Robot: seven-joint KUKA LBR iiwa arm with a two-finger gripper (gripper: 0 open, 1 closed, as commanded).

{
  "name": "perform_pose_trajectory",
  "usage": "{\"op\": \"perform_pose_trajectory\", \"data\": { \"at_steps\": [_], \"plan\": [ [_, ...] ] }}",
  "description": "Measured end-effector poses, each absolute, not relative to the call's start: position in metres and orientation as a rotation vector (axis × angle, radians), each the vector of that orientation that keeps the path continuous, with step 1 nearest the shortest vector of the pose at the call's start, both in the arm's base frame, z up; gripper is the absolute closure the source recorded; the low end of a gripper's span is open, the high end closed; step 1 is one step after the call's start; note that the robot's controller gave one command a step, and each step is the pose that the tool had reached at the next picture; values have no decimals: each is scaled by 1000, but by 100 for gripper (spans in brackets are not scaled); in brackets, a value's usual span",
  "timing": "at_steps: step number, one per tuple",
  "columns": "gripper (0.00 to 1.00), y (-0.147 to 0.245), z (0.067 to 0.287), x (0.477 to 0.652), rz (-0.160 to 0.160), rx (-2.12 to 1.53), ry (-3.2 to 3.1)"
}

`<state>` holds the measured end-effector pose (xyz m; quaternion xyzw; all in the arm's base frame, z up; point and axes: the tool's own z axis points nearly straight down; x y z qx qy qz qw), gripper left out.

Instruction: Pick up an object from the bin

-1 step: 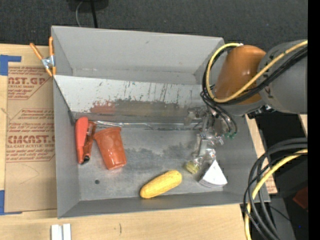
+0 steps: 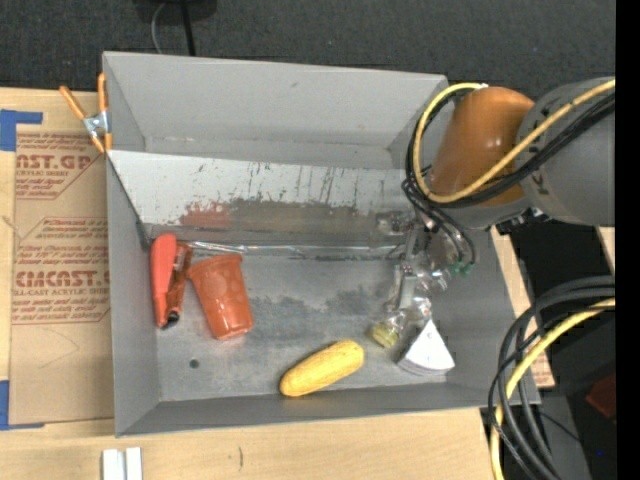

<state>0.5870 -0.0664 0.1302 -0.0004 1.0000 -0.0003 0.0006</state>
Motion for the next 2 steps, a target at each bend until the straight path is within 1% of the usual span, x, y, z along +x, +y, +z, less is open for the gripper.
{"op": "perform_pose_trajectory", "data": {
  "at_steps": [1,2],
  "plan": [
    [0,-111,101,537,0,-31,3139],
    [0,-131,90,512,16,-20,3134]
  ]
}}
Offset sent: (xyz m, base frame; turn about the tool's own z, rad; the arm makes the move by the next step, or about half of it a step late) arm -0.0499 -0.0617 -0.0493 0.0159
